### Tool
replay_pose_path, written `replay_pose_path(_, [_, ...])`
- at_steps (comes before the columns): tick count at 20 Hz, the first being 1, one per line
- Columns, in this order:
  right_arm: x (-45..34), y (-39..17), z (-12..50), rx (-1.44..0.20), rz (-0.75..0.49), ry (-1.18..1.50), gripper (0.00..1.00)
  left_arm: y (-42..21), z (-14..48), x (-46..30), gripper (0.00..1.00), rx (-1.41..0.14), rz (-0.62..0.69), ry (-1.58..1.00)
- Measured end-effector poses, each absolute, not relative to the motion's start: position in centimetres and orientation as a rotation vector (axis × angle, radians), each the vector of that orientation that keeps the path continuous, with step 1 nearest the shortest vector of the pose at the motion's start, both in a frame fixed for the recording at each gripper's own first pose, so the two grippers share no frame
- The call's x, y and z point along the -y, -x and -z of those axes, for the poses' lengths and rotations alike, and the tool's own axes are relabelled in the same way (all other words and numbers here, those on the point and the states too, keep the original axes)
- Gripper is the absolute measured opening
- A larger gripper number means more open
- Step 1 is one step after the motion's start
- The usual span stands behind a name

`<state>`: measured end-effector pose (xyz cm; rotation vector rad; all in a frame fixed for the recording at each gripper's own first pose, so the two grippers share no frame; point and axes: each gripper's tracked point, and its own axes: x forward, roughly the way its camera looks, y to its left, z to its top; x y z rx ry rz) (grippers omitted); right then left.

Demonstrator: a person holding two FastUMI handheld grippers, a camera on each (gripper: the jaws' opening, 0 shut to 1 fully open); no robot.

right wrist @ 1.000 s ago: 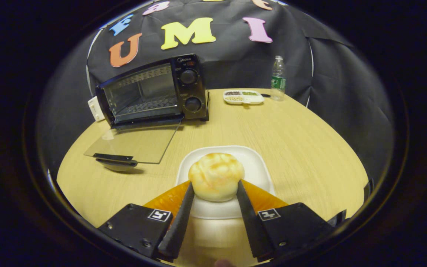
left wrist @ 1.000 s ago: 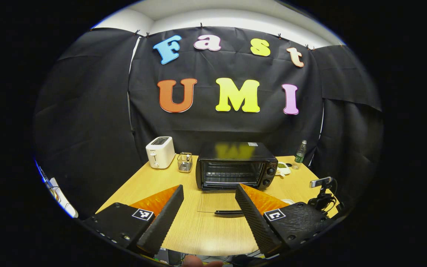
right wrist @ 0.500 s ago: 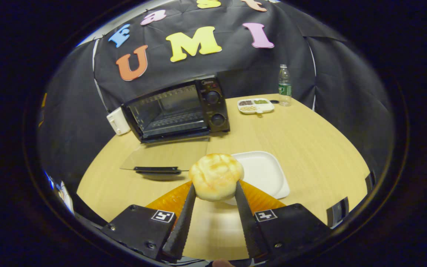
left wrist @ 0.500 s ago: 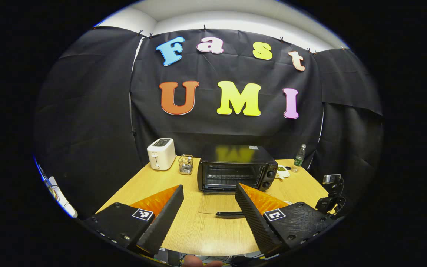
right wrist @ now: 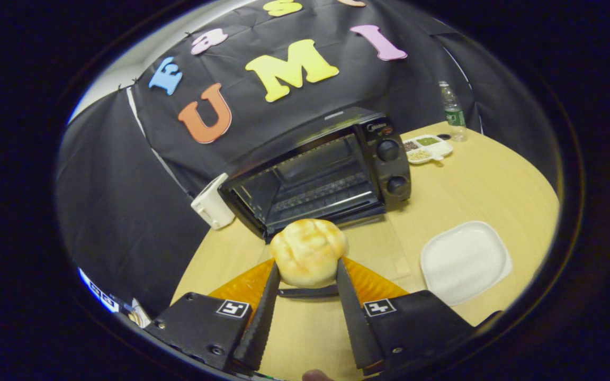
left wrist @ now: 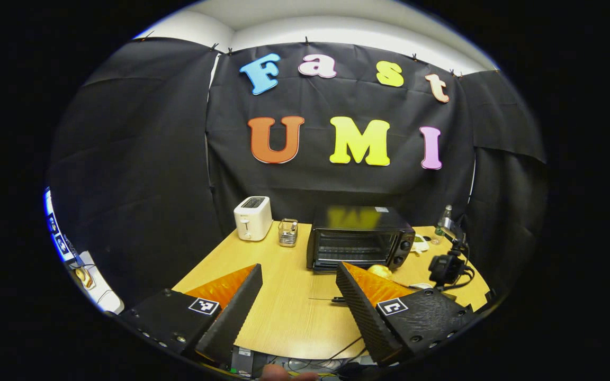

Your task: Open the electric oven with the left hand, put the food in, and close the electric oven.

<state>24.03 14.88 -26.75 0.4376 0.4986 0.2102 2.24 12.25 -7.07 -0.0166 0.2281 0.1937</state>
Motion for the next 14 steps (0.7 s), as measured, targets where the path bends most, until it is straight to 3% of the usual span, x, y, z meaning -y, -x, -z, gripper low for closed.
replay_pose_path(14, [-16.5, -41.4, 29.6, -0.428, -0.009, -0.46, 0.63, -0.3, 9.8, -15.9, 0.93, -0.339, -0.335, 0.039])
